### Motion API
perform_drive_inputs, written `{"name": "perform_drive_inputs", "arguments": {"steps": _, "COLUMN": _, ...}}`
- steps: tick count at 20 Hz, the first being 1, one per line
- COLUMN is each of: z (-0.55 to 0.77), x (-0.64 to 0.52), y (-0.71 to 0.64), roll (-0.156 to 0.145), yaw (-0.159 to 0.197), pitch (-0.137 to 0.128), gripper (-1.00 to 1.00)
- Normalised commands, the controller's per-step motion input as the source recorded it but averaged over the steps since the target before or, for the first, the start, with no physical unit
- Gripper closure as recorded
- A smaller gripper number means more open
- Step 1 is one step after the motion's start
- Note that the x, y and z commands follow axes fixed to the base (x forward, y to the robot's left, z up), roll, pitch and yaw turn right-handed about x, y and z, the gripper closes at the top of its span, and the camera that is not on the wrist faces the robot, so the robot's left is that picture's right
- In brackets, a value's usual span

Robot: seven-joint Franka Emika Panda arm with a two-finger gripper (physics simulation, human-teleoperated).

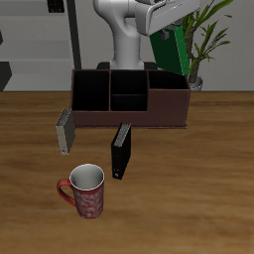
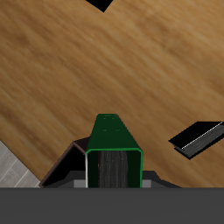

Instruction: Place the green book into the back desk caddy's front compartment

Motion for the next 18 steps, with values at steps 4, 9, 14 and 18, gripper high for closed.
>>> {"name": "perform_drive_inputs", "arguments": {"steps": 4, "z": 0.14, "x": -0.27, "y": -0.18, "roll": -0.047, "yaw": 0.092, "pitch": -0.008, "gripper": 1.00}}
{"name": "perform_drive_inputs", "arguments": {"steps": 9, "z": 0.10, "x": -0.20, "y": -0.13, "roll": -0.039, "yaw": 0.077, "pitch": -0.013, "gripper": 1.00}}
{"name": "perform_drive_inputs", "arguments": {"steps": 14, "z": 0.02, "x": -0.16, "y": -0.23, "roll": -0.050, "yaw": 0.075, "pitch": 0.003, "gripper": 1.00}}
{"name": "perform_drive_inputs", "arguments": {"steps": 18, "z": 0.02, "x": -0.13, "y": -0.27, "roll": -0.079, "yaw": 0.073, "pitch": -0.014, "gripper": 1.00}}
